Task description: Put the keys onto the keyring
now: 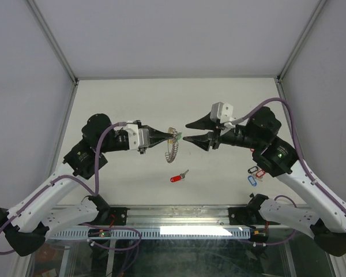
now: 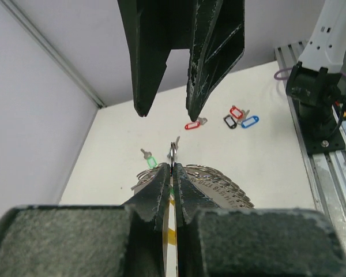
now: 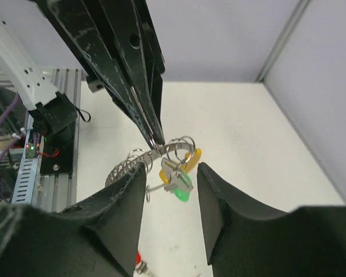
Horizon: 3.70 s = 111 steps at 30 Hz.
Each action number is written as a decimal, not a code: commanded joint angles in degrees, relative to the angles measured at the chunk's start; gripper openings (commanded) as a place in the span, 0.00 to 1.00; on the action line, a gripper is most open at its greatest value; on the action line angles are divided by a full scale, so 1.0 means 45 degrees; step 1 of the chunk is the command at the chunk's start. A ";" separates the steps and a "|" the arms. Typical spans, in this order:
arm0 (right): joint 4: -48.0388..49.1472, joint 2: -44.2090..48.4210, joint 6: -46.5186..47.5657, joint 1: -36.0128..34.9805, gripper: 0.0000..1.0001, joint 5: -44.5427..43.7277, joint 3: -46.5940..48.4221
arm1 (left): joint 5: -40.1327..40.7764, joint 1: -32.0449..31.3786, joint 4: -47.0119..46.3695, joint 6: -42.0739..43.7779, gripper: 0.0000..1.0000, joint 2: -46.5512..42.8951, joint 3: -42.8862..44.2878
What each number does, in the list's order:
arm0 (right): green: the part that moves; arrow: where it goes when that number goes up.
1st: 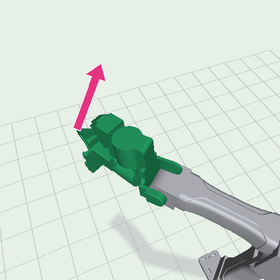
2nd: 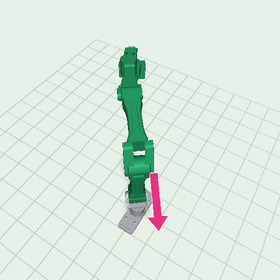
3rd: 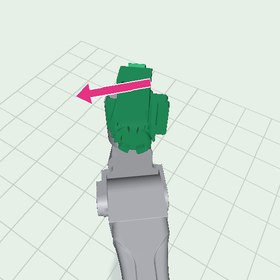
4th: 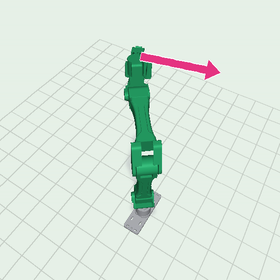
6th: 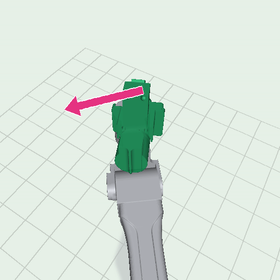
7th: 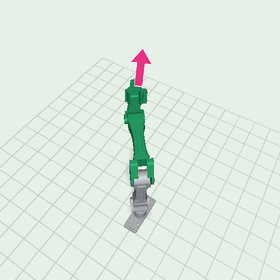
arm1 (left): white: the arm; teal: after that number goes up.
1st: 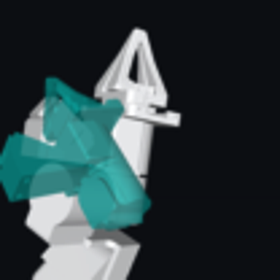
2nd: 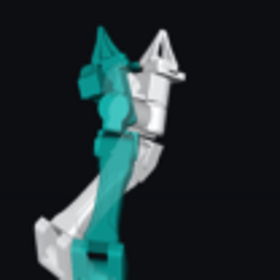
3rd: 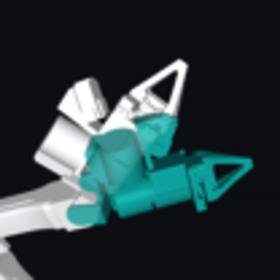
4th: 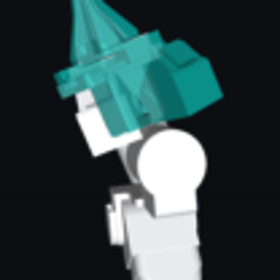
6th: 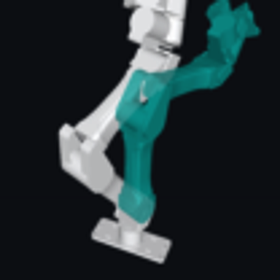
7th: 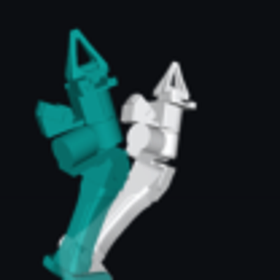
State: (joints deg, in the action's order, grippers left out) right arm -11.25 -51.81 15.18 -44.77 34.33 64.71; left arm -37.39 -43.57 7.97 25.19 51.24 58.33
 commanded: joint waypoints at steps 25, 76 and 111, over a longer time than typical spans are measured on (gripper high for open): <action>0.3165 0.0883 0.0537 -0.0139 0.39 -0.0292 -0.3321 | 0.0370 -0.0113 0.3760 0.2718 0.00 0.1186 0.1730; 0.0663 -0.1065 0.4244 -0.1847 0.20 -0.2182 -0.1313 | 0.0286 -0.0116 0.5192 0.3699 0.00 0.1464 0.2390; 0.4799 0.0215 0.1057 -0.1845 0.00 -0.1302 -0.3156 | 0.0427 -0.0122 0.0960 0.0178 0.32 -0.1255 -0.0093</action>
State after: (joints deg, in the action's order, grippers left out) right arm -0.43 -52.84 24.99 -52.75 26.26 51.55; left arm -35.16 -43.57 20.38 31.83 46.96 60.53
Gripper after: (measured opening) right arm 0.010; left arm 0.335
